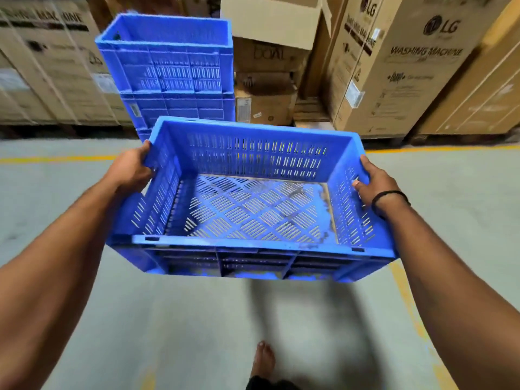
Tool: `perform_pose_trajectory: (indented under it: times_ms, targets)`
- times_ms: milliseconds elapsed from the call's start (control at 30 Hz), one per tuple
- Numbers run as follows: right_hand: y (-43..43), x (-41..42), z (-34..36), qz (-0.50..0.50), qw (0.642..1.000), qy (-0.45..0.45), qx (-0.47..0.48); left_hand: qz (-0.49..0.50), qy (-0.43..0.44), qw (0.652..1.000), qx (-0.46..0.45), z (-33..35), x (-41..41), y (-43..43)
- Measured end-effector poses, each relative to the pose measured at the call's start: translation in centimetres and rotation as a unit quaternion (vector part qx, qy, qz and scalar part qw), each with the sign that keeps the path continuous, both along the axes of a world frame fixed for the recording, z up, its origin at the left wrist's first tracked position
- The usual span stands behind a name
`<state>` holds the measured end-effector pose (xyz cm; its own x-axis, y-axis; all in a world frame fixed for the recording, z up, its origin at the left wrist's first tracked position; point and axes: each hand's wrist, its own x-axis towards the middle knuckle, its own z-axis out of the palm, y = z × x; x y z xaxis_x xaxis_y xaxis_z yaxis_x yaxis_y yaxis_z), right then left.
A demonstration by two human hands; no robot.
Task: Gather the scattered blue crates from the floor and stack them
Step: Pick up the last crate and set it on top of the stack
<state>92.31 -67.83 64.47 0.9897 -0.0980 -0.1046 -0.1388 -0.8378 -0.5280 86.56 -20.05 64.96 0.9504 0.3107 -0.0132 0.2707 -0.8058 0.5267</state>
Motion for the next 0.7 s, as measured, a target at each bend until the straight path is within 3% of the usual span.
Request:
perform_pose_trajectory:
  times_ms: [333,700]
  targets:
    - [14.8,19.3,11.3,0.139,0.987,-0.056,-0.055,0.053,-0.035,0.997,0.053,10.7,10.4,14.0]
    - [29.3,35.0,17.3,0.124,0.986,-0.071,-0.082,0.049,-0.065,0.995,0.051,15.0,27.2,29.0]
